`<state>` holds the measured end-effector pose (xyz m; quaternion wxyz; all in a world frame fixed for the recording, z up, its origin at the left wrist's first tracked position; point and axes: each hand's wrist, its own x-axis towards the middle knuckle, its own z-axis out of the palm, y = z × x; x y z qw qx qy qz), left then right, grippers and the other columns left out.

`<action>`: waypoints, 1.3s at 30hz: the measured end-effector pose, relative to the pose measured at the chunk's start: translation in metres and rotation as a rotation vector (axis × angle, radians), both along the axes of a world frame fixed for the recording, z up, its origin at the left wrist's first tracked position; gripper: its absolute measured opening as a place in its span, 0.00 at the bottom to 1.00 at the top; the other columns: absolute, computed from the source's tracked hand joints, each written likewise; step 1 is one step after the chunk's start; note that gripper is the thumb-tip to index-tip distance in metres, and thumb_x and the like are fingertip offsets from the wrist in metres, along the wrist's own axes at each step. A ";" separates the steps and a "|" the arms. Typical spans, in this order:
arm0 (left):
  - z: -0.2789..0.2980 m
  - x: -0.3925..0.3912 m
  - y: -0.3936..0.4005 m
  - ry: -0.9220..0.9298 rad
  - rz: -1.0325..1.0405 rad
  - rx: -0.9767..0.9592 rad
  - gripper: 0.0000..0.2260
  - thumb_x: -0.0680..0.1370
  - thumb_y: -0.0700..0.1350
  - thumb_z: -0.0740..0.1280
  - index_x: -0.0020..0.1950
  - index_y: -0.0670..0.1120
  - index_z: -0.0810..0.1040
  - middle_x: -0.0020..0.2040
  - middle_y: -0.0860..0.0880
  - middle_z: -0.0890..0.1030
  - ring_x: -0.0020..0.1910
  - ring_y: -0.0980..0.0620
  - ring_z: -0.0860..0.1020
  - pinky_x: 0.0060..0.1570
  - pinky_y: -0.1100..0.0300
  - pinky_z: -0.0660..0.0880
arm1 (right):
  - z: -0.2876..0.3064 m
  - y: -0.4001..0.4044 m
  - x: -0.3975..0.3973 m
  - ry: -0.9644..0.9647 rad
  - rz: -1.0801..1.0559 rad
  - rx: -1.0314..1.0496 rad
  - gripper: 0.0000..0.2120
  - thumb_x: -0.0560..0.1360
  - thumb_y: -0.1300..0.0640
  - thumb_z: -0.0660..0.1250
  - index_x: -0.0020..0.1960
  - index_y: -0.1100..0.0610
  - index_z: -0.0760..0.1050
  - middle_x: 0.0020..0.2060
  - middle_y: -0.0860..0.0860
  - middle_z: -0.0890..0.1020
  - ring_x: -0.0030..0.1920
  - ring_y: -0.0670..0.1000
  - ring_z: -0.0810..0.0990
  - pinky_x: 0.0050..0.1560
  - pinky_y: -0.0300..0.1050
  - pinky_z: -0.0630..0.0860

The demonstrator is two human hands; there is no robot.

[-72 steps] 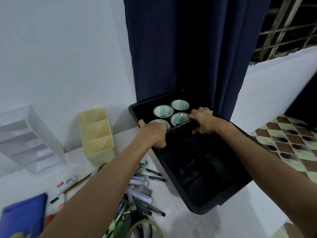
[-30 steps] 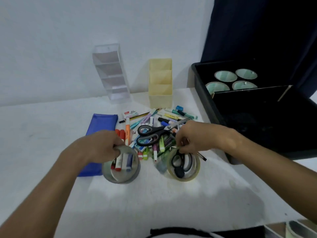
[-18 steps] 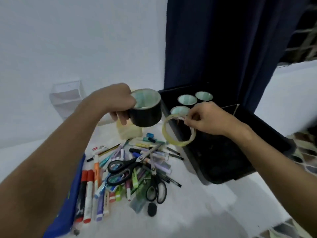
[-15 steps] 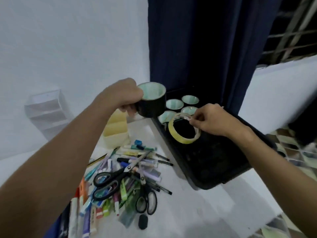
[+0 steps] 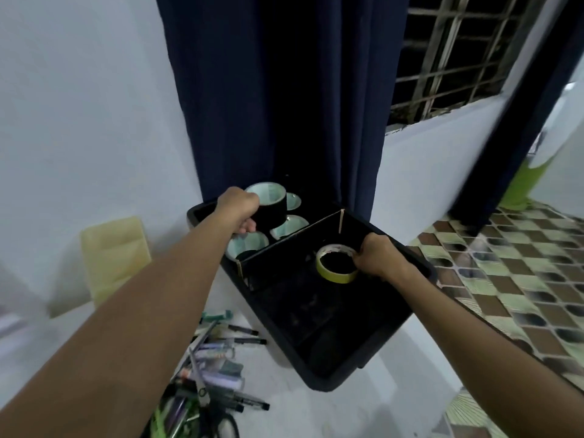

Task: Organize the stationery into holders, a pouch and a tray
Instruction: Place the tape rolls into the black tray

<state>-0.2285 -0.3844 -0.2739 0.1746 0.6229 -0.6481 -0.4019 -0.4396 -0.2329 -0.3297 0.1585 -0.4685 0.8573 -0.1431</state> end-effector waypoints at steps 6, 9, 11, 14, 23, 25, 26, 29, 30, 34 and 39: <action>-0.010 -0.006 0.002 0.035 -0.056 0.073 0.24 0.79 0.47 0.55 0.73 0.39 0.62 0.42 0.36 0.82 0.35 0.45 0.81 0.32 0.57 0.77 | -0.012 -0.009 0.004 -0.080 -0.068 -0.026 0.04 0.73 0.62 0.65 0.44 0.62 0.71 0.40 0.59 0.78 0.40 0.60 0.81 0.36 0.47 0.77; -0.016 -0.005 0.001 0.073 -0.055 0.104 0.24 0.80 0.50 0.55 0.73 0.39 0.63 0.46 0.36 0.81 0.38 0.44 0.82 0.35 0.56 0.78 | -0.016 -0.013 0.004 -0.085 -0.093 -0.049 0.07 0.75 0.62 0.65 0.49 0.67 0.75 0.44 0.62 0.81 0.44 0.62 0.83 0.39 0.47 0.78; -0.019 -0.003 0.000 0.087 -0.049 0.111 0.23 0.81 0.52 0.54 0.71 0.39 0.65 0.46 0.38 0.82 0.39 0.44 0.82 0.35 0.56 0.77 | -0.018 -0.015 0.004 -0.099 -0.107 -0.040 0.08 0.75 0.62 0.64 0.51 0.67 0.76 0.44 0.62 0.80 0.44 0.62 0.82 0.39 0.48 0.78; -0.024 0.000 0.001 0.088 -0.048 0.087 0.24 0.81 0.55 0.55 0.69 0.39 0.68 0.44 0.41 0.83 0.40 0.44 0.83 0.35 0.57 0.77 | -0.018 -0.013 0.006 -0.048 -0.114 -0.052 0.08 0.75 0.62 0.65 0.50 0.66 0.75 0.47 0.61 0.81 0.47 0.61 0.81 0.39 0.44 0.73; -0.024 0.005 0.019 0.003 -0.102 -0.125 0.23 0.78 0.55 0.58 0.70 0.44 0.62 0.44 0.43 0.82 0.33 0.49 0.81 0.26 0.61 0.71 | -0.016 -0.009 0.017 0.052 0.021 0.013 0.12 0.73 0.56 0.69 0.52 0.64 0.76 0.48 0.59 0.81 0.48 0.58 0.81 0.40 0.44 0.73; -0.022 0.009 0.025 -0.069 -0.113 -0.194 0.22 0.78 0.54 0.58 0.68 0.44 0.64 0.44 0.43 0.82 0.35 0.49 0.81 0.27 0.60 0.73 | -0.017 -0.009 0.017 0.048 0.028 -0.001 0.11 0.73 0.57 0.69 0.51 0.64 0.77 0.47 0.59 0.81 0.47 0.58 0.81 0.39 0.43 0.73; -0.019 0.011 0.029 -0.094 -0.120 -0.239 0.19 0.78 0.53 0.59 0.63 0.43 0.68 0.43 0.44 0.82 0.36 0.48 0.82 0.30 0.57 0.75 | -0.017 -0.009 0.017 0.050 0.032 -0.019 0.10 0.73 0.58 0.69 0.50 0.64 0.77 0.45 0.58 0.81 0.45 0.58 0.81 0.38 0.43 0.72; -0.010 0.025 0.042 -0.125 -0.109 -0.350 0.08 0.76 0.48 0.61 0.46 0.45 0.76 0.39 0.48 0.80 0.42 0.46 0.81 0.45 0.51 0.80 | -0.015 -0.009 0.019 0.043 0.064 -0.145 0.07 0.72 0.58 0.68 0.44 0.62 0.79 0.39 0.56 0.81 0.40 0.57 0.81 0.36 0.44 0.74; -0.005 0.031 0.047 -0.147 -0.104 -0.377 0.08 0.76 0.47 0.62 0.45 0.44 0.78 0.38 0.49 0.79 0.41 0.47 0.79 0.45 0.53 0.78 | -0.014 -0.009 0.018 0.042 0.094 -0.218 0.07 0.72 0.57 0.68 0.42 0.61 0.80 0.38 0.56 0.82 0.39 0.57 0.81 0.37 0.44 0.76; 0.013 0.071 0.074 -0.224 -0.125 -0.384 0.10 0.75 0.46 0.64 0.47 0.43 0.82 0.42 0.46 0.83 0.41 0.49 0.79 0.44 0.57 0.77 | 0.002 -0.006 0.037 0.019 0.352 -0.423 0.05 0.72 0.59 0.69 0.43 0.60 0.82 0.36 0.54 0.84 0.38 0.52 0.81 0.40 0.37 0.73; 0.021 0.141 0.112 -0.320 -0.195 -0.197 0.07 0.76 0.49 0.65 0.50 0.50 0.79 0.41 0.49 0.83 0.33 0.53 0.80 0.29 0.64 0.72 | 0.027 0.003 0.116 -0.106 0.615 -0.543 0.04 0.72 0.59 0.70 0.42 0.59 0.83 0.34 0.51 0.83 0.34 0.45 0.79 0.38 0.32 0.72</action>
